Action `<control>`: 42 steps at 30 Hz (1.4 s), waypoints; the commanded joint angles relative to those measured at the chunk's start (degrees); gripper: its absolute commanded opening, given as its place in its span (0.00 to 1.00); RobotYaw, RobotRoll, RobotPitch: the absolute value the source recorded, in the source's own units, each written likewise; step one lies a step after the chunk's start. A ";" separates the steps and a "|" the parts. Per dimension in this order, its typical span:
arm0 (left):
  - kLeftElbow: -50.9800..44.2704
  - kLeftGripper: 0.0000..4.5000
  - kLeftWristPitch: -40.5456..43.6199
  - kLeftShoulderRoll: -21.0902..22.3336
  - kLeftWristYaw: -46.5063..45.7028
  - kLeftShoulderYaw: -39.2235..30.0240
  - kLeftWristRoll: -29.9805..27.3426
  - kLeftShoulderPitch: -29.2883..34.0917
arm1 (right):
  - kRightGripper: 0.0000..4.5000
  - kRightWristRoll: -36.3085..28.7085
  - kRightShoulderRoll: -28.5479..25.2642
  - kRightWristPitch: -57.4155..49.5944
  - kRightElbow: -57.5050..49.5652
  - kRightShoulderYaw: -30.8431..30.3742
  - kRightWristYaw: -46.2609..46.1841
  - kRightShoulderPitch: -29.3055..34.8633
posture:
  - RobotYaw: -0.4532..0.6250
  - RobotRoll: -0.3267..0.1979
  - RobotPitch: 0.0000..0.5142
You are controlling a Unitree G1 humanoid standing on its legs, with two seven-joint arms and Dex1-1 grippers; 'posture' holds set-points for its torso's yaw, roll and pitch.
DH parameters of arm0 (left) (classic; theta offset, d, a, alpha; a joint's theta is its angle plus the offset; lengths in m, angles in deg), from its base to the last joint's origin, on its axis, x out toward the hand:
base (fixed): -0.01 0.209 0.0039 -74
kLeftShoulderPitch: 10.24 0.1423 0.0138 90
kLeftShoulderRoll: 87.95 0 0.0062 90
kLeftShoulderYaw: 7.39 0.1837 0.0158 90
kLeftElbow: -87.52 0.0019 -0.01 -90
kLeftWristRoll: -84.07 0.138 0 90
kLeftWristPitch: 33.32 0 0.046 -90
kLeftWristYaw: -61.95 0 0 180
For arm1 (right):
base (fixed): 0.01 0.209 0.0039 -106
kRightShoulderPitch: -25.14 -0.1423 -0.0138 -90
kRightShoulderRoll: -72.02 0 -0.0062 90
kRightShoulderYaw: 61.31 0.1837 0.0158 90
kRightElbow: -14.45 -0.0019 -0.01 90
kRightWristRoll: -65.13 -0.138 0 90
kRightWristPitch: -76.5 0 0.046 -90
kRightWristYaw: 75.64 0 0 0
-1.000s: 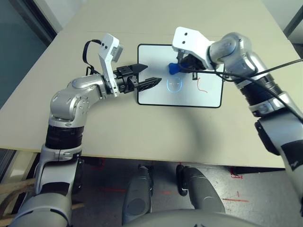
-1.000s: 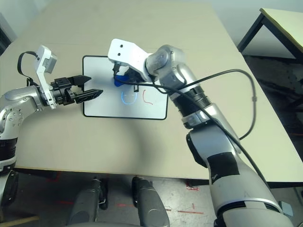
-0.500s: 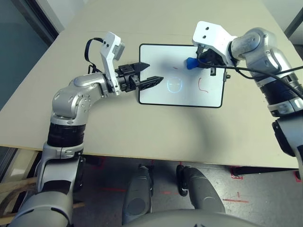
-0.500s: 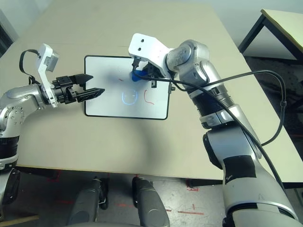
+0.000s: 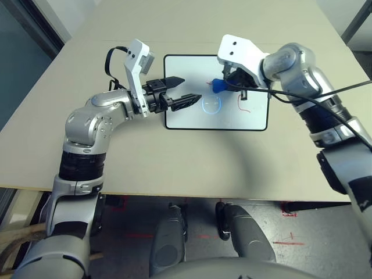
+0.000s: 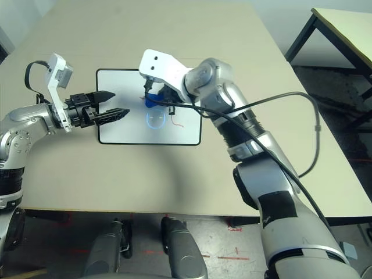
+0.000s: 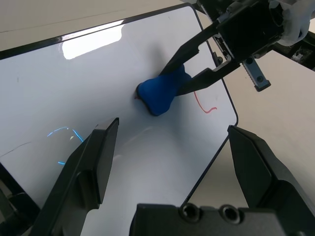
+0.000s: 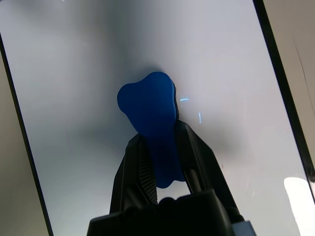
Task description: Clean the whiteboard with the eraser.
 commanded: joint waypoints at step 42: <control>0.48 1.00 -0.53 -0.94 0.11 1.09 0.18 0.46 | 0.17 1.74 -0.48 0.77 3.30 -1.43 -1.02 0.40 | 0.39 0.62 0.41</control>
